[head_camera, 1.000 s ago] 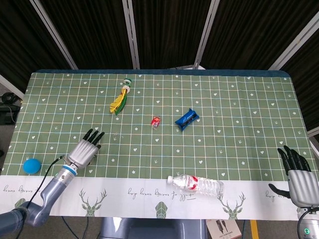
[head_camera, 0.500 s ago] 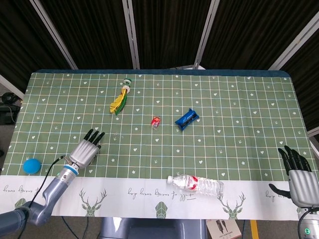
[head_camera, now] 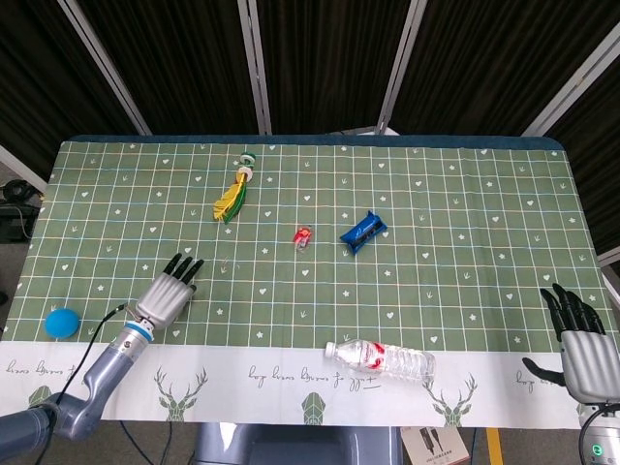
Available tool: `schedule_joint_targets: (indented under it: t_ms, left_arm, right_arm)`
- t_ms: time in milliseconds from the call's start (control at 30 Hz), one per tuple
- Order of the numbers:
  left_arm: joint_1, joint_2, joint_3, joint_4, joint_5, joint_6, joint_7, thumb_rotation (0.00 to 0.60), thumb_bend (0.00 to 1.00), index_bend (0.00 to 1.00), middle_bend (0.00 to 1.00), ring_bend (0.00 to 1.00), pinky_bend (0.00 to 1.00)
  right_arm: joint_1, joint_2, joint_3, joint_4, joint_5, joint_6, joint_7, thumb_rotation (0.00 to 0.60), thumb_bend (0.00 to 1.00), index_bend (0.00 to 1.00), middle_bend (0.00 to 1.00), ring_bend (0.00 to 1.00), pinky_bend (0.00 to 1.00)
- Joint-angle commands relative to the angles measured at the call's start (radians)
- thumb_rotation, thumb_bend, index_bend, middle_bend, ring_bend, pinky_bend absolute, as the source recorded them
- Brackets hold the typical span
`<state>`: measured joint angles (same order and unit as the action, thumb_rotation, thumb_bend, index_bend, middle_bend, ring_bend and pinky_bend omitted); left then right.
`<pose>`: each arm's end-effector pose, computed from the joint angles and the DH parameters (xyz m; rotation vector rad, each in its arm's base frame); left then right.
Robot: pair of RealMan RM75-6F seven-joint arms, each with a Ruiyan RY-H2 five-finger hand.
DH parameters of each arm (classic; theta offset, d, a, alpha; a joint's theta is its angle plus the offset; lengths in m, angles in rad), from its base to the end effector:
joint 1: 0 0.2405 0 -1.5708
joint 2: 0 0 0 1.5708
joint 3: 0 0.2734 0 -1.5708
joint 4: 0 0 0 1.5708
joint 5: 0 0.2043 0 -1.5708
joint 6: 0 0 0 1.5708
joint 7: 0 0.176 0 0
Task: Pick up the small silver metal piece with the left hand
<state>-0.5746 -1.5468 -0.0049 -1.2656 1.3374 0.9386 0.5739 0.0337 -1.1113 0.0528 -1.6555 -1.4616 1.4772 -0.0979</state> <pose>-0.2633 0.3367 -0.0334 -2.0590 -0.5148 -0.4608 -0.3330 -0.1970 0.1718 1.3516 -0.9092 0.8002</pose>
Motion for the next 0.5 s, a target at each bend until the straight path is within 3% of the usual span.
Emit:
schedule_joint_targets:
  t_ms: [33,500]
  left_arm:
    - [0.000,0.002,-0.002,-0.005,-0.006,0.003,0.003,0.600,0.36,0.58,0.00,0.00,0.00]
    - [-0.015,0.063,-0.044,-0.099,-0.010,0.053,0.001,0.600,0.37,0.59,0.00,0.00,0.00]
  right_arm:
    - [0.000,0.001,0.000,-0.001,0.000,0.000,0.000,0.600,0.06,0.07,0.00,0.00,0.12]
    - [0.000,0.002,0.000,-0.002,0.000,0.000,0.000,0.600,0.06,0.07,0.00,0.00,0.12]
